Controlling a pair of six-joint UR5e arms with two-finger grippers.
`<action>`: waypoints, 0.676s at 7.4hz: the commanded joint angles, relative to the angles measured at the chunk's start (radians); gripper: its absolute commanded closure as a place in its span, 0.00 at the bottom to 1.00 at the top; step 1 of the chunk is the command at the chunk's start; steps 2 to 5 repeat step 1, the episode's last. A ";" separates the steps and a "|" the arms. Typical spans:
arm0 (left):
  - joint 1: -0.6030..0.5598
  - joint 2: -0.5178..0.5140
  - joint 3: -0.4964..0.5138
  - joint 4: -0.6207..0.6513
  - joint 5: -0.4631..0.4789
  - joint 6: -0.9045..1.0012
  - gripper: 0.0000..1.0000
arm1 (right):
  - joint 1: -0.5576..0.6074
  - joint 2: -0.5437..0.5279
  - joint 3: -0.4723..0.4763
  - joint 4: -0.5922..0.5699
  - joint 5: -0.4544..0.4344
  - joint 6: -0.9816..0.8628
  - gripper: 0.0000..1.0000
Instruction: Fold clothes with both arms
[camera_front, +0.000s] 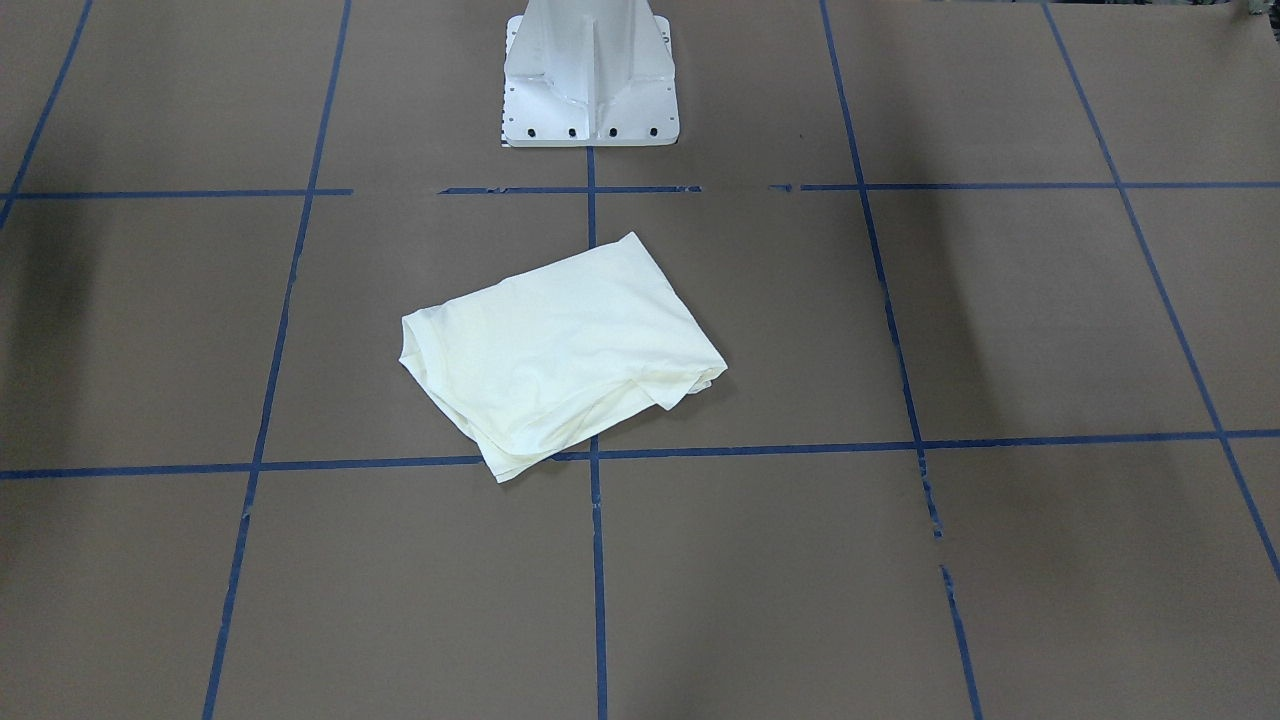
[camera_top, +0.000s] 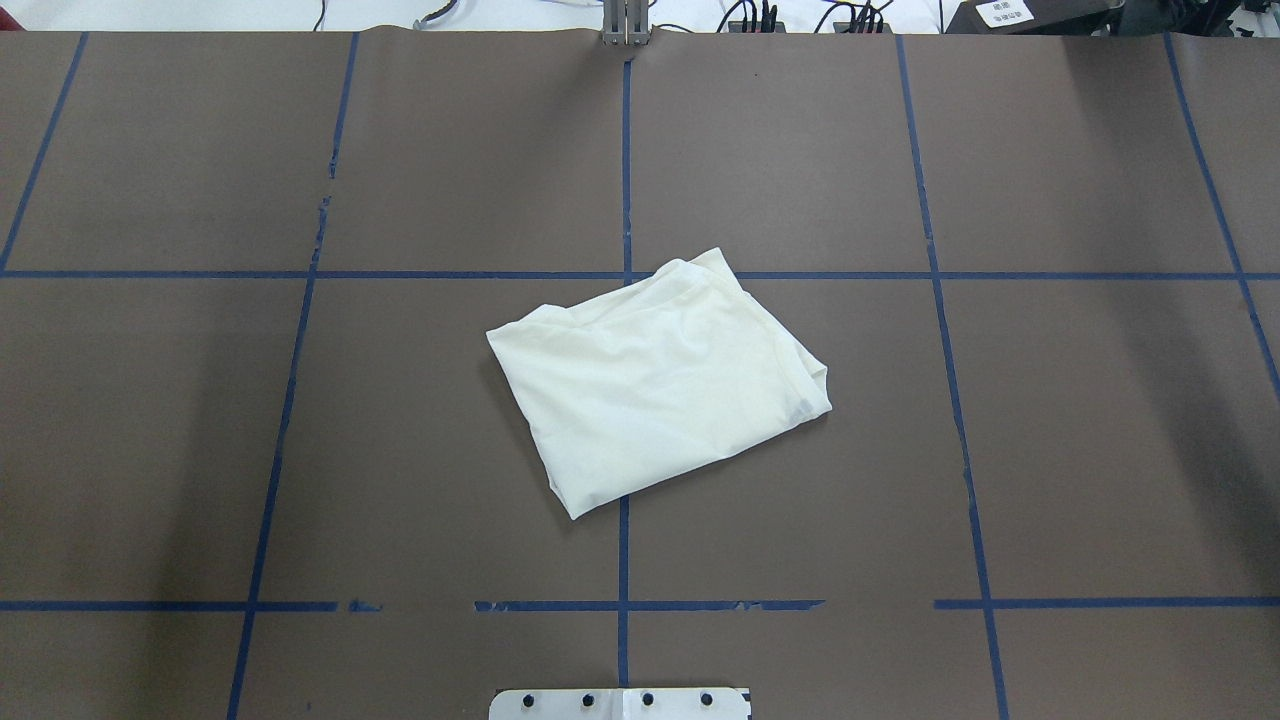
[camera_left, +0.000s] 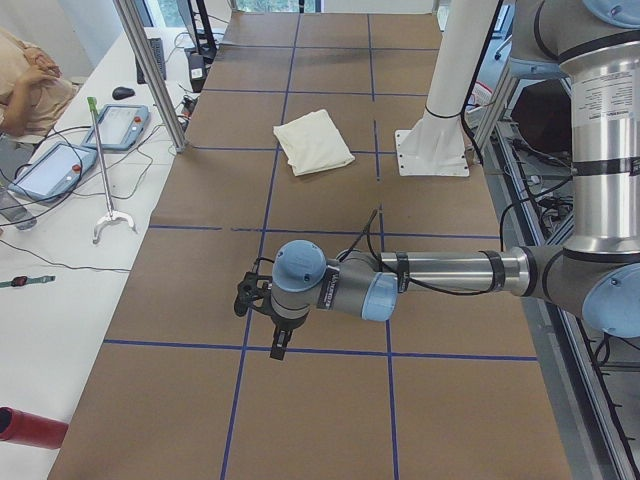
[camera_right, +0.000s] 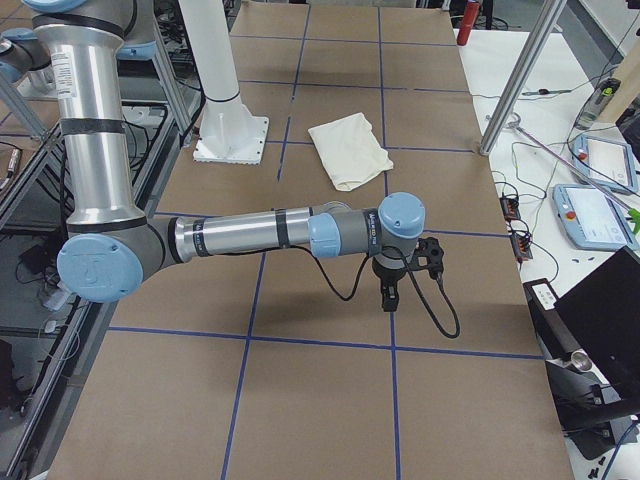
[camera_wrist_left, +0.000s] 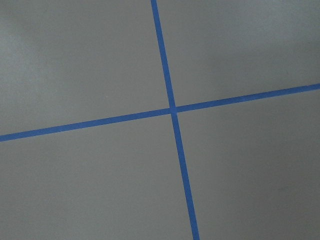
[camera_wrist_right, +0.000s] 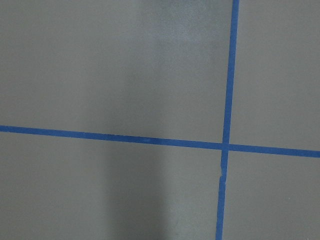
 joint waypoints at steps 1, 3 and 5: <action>0.000 0.000 -0.007 -0.001 -0.002 0.000 0.00 | 0.000 -0.001 0.000 0.000 0.001 0.000 0.00; 0.000 0.000 -0.007 -0.001 -0.002 0.000 0.00 | 0.000 -0.001 0.000 0.000 0.001 0.000 0.00; 0.000 0.000 -0.007 -0.001 -0.002 0.000 0.00 | 0.000 -0.001 0.000 0.000 0.001 0.000 0.00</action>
